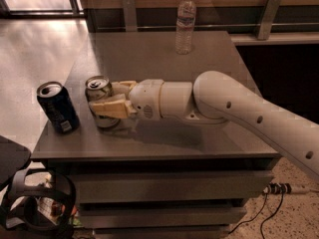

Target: Move 7up can near pepsi can

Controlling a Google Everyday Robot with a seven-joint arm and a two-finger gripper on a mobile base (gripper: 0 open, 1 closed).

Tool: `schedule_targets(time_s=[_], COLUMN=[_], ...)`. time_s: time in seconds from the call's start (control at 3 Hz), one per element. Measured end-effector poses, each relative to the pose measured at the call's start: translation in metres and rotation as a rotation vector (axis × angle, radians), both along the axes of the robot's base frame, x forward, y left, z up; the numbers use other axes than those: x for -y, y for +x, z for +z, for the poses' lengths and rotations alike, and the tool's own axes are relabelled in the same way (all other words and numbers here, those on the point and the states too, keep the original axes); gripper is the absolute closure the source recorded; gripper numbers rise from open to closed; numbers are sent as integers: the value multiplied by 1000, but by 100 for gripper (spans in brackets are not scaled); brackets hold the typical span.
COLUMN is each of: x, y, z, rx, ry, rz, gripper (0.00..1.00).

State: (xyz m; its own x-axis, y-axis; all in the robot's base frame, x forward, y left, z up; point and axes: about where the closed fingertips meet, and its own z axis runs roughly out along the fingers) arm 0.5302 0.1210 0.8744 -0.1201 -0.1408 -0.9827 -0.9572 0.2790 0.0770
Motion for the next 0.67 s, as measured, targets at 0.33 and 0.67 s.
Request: schedule_targets(time_s=[0.33,0.67], x=[0,0], y=[0,0], z=[1,1], rx=[0,0], ry=[0,0], rz=[0,0], gripper=[79,56])
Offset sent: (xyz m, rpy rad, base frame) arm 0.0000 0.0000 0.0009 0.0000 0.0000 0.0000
